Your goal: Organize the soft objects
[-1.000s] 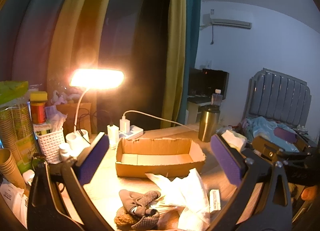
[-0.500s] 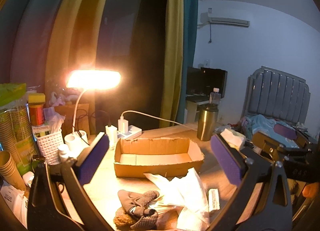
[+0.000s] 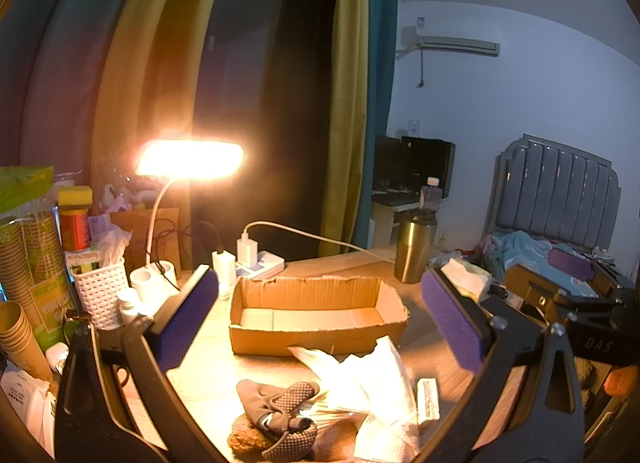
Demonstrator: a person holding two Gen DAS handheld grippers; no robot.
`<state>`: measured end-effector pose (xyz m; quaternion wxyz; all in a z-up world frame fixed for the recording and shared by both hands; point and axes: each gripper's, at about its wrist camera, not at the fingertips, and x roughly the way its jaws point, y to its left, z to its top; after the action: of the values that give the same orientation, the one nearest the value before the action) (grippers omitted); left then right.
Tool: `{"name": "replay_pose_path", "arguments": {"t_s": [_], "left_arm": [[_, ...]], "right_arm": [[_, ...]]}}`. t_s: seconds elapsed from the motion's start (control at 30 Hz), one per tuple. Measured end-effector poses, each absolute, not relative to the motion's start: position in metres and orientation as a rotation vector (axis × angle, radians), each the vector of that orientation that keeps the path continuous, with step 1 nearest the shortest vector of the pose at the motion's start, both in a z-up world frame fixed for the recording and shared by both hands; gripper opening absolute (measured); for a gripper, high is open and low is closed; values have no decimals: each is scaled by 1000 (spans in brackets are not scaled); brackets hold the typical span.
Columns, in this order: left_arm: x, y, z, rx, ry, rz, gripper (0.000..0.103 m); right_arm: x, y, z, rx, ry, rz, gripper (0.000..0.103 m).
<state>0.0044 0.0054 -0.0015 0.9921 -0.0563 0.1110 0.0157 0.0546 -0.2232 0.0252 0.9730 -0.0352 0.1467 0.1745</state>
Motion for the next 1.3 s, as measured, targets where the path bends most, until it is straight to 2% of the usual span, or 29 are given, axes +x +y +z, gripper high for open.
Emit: {"name": "replay_pose_path", "arguments": {"t_s": [1.3], "left_arm": [[4,8,-5,-115,246,29,102]], "right_arm": [[57,-223,16,-94,311,340,101]]}}
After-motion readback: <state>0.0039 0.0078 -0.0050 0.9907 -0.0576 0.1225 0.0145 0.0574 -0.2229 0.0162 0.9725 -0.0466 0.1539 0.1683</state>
